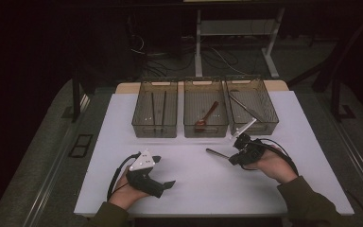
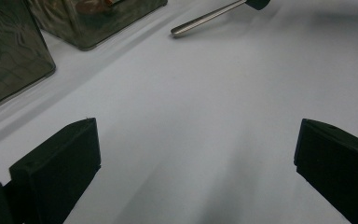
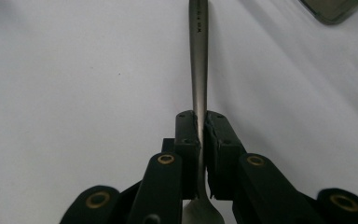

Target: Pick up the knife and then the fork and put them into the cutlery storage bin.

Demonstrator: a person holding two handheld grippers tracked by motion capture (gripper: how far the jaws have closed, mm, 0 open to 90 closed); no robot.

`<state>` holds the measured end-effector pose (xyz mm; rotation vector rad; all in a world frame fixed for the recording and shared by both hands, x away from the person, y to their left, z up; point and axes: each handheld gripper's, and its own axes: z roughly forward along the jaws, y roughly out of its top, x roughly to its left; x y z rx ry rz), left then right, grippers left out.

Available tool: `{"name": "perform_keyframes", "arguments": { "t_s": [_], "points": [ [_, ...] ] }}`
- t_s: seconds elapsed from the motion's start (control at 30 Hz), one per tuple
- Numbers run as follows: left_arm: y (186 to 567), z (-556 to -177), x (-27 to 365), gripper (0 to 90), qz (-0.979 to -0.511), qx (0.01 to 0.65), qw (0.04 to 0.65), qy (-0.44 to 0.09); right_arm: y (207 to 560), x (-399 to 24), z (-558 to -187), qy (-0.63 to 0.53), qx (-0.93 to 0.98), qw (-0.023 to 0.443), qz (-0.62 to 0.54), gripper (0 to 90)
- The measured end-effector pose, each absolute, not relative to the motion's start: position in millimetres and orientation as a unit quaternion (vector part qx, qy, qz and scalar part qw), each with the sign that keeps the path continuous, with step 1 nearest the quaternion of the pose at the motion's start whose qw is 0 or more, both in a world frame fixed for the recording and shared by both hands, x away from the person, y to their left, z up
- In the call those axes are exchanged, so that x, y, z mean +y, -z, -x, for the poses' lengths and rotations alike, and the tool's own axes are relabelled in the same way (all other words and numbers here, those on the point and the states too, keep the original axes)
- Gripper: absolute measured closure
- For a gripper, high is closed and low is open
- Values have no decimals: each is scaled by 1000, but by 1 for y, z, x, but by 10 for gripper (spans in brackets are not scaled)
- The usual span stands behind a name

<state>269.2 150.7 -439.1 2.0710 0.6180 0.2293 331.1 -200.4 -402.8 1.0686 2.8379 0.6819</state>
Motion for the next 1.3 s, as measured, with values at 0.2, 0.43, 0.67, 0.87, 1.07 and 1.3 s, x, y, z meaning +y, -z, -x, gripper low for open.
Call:
{"name": "perform_keyframes", "arguments": {
  "t_s": [0.2, 0.43, 0.67, 0.87, 1.07, 1.3],
  "points": [
    [439, -269, 151, 0, -842, 253, 467, -94, 395, -210, -331, -242, 905, 26, -348, 829],
    [440, -270, 151, 0, -841, 256, 467, -93, 382, -228, -331, -281, 889, 34, -360, 829],
    [439, -271, 150, 0, -841, 258, 466, -93, 369, -247, -332, -313, 872, 46, -374, 829],
    [439, -271, 150, 0, -840, 260, 468, -93, 358, -260, -336, -330, 859, 59, -386, 830],
    [439, -270, 150, 0, -840, 258, 467, -92, 349, -272, -343, -341, 848, 76, -399, 829],
    [439, -269, 150, 0, -841, 254, 468, -91, 341, -281, -354, -347, 837, 94, -411, 829]
  ]
}}
